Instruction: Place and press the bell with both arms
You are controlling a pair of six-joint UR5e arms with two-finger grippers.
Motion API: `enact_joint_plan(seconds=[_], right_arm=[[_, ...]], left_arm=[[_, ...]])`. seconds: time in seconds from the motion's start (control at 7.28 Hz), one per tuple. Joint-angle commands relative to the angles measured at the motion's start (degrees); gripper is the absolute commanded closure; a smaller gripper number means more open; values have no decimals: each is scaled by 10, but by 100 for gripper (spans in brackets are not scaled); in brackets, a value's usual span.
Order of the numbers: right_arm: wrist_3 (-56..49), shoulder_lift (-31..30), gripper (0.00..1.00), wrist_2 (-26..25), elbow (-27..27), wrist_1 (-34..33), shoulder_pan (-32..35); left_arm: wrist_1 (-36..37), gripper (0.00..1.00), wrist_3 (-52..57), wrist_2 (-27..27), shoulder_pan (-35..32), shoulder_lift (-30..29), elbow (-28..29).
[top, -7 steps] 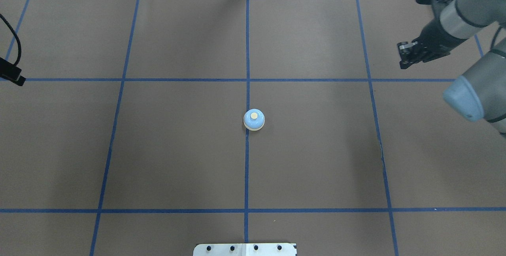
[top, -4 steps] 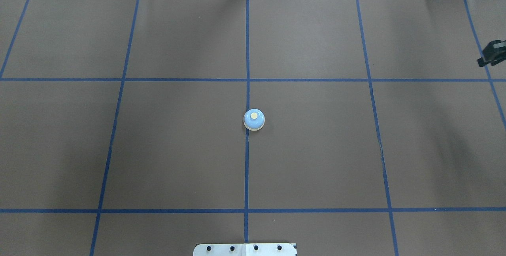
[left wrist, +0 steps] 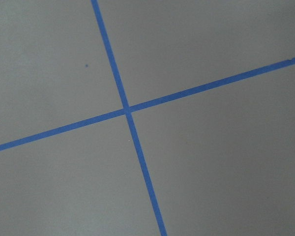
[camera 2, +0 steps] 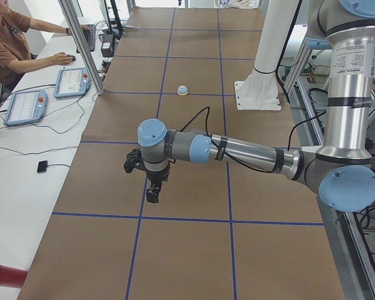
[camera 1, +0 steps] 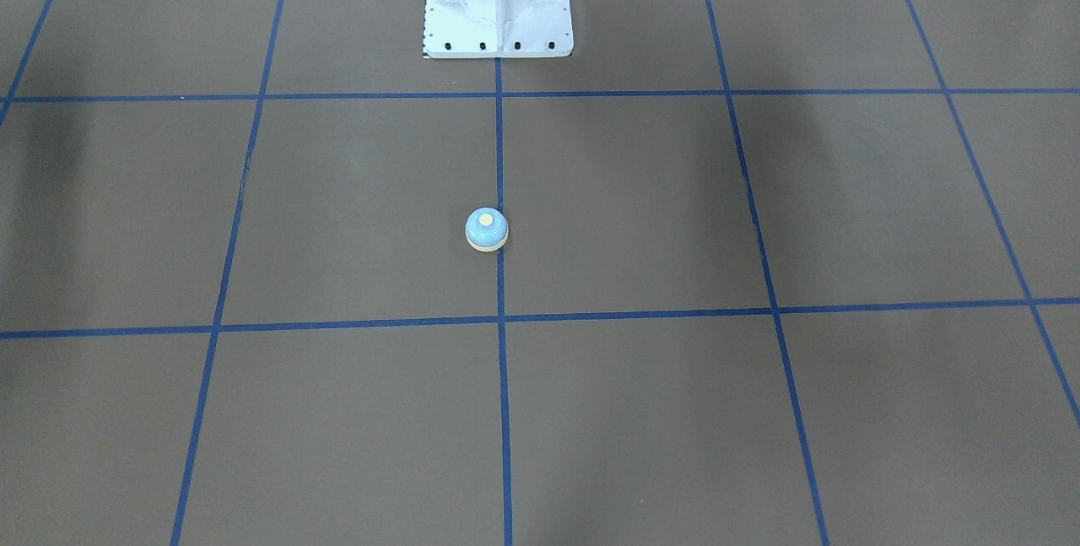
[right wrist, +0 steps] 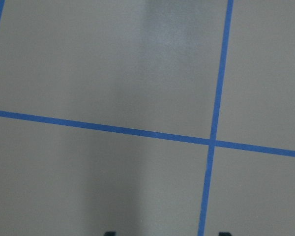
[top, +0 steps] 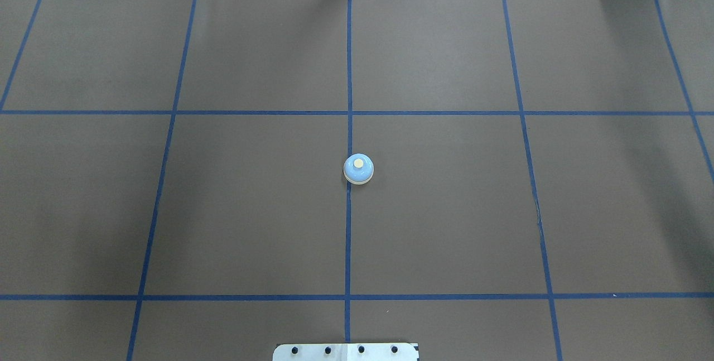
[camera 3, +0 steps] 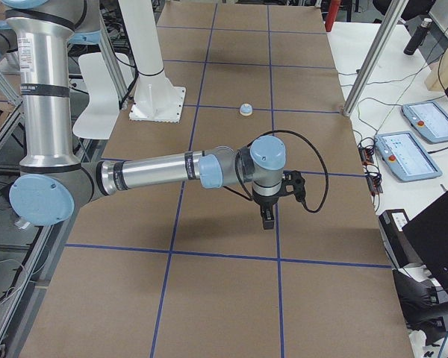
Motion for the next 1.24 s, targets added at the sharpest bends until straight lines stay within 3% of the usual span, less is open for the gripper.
enact_joint_plan(seconds=[0.0, 0.27, 0.55, 1.1], right_arm=[[-27, 3, 0, -3, -5, -31, 0], [-58, 11, 0, -4, -16, -44, 5], [-58, 11, 0, -6, -19, -45, 5], [-59, 13, 0, -5, -29, -45, -7]], left_arm=[[0, 1, -31, -1, -4, 8, 3], [-8, 0, -27, -10, -4, 24, 5], [-9, 1, -24, -54, -3, 24, 5], [-27, 0, 31, -51, -11, 47, 6]])
